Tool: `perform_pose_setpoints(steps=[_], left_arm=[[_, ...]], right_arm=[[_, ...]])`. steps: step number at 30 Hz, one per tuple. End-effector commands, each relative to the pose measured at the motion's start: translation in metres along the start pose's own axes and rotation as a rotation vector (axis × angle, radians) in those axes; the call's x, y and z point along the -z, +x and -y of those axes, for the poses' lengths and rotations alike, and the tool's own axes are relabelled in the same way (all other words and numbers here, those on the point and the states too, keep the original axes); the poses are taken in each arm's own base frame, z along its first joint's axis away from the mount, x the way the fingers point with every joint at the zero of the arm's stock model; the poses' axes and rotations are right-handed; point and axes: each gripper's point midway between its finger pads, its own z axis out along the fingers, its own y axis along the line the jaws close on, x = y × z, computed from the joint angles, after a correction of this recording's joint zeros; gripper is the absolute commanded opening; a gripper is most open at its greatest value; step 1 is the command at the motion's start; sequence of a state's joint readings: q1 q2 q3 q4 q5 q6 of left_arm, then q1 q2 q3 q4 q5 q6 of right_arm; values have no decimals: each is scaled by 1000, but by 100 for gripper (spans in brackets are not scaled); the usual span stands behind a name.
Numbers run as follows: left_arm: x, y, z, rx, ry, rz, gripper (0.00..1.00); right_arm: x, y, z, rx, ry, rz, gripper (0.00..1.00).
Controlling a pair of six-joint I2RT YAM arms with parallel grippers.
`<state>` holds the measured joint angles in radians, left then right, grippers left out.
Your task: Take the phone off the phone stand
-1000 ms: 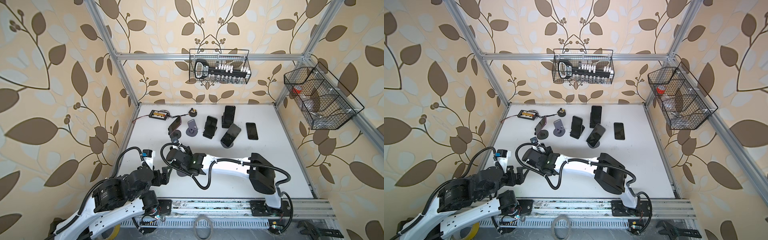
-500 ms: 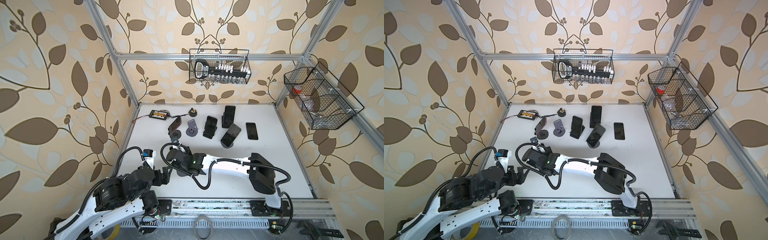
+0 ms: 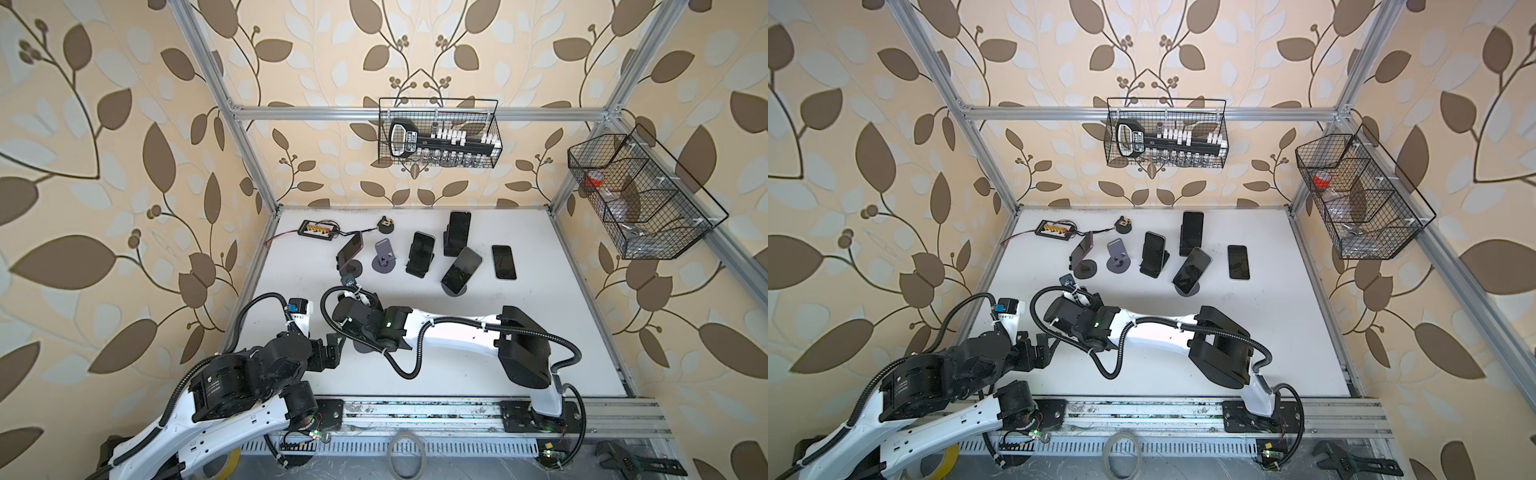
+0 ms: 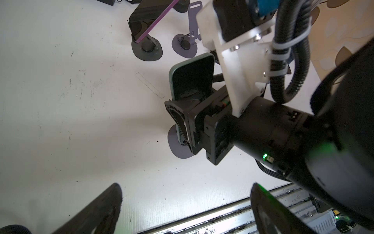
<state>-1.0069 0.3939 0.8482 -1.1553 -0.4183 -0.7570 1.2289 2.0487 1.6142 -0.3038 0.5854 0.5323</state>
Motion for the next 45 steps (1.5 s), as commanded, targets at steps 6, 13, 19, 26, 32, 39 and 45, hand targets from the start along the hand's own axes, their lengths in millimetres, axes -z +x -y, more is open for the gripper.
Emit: perform_pose_setpoints(steps=[6,13,19,26,32,39,45], left_arm=[[-6,2,2,-29,-30,-31,99],[-4,2,1,-19,-30,-32,98],[-2,1,0,-13,-25,-22,98],[-4,1,0,-16,-43,-33,98],[-6,1,-1,-21,-69,-44,98],[-2,-5,-2,-21,-71,-17,99],[-1,-22,10,-79,-23,56,99]], right_arm=[[19,-21,-4,3,-41,61,66],[26,-29,-5,-4,-70,90,64],[34,-35,-1,-18,-78,121,63],[44,-41,4,-40,-90,148,63],[51,-44,5,-46,-105,157,62],[60,-48,14,-44,-117,169,60],[69,-49,29,-72,-132,167,58]])
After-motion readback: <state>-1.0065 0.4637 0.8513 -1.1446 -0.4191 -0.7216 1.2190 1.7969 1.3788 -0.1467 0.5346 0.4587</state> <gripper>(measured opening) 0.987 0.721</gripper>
